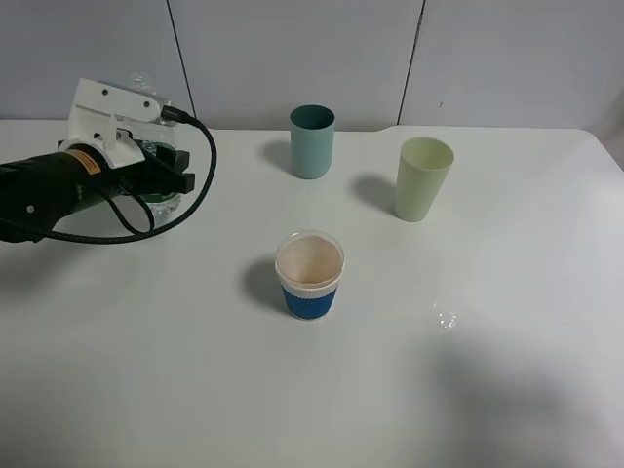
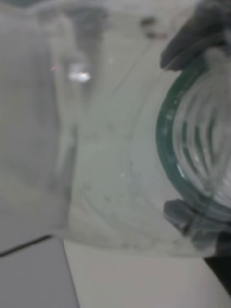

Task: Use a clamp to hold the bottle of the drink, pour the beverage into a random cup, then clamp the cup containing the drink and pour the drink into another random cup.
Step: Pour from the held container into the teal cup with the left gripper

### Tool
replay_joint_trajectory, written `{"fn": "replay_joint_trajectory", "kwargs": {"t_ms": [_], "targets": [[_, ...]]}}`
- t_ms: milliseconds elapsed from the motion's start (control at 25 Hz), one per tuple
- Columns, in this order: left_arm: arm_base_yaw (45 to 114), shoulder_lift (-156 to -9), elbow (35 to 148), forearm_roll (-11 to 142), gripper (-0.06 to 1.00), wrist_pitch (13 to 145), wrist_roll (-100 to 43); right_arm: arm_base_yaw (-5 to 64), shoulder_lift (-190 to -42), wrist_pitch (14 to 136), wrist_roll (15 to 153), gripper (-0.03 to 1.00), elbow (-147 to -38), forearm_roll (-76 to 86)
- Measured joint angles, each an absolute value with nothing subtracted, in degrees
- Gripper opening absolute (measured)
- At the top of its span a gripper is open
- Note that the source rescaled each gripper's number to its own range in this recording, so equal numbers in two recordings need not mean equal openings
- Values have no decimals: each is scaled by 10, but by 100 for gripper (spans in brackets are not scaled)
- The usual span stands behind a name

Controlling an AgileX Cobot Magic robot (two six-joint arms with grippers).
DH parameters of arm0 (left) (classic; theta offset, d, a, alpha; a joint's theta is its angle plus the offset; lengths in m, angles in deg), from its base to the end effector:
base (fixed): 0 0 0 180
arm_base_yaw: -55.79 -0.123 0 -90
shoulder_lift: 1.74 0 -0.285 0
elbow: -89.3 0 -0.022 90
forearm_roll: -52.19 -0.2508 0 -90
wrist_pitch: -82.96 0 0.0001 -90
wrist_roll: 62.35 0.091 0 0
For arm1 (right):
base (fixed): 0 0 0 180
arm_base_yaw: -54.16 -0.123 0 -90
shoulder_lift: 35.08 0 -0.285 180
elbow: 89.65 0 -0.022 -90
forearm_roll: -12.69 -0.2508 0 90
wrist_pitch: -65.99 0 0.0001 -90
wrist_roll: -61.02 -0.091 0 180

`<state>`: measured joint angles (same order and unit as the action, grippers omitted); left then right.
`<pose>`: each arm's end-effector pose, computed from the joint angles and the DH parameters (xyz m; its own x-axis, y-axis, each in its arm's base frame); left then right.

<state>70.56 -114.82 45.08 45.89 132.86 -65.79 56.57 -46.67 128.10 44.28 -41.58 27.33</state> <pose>0.3029 -0.0877 0.1348 -0.2883 0.0873 -0.9536 0.3346 0.9422 -0.0149 0.0013 -0.0204 0.2802 -0.4674 0.1853 -0.8644 0.3163 0.9481 0.0322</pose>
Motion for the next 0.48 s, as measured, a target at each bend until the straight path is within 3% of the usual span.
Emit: {"fn": "replay_joint_trajectory", "kwargs": {"t_ms": [200,480], "targets": [[756,-1062,450,662,7,1223,-455,566,-467,1281,443,95,-416,273],[808,-1008,449,794,7,1186,-289,566,-467,1281,443,95,-416,273]]}}
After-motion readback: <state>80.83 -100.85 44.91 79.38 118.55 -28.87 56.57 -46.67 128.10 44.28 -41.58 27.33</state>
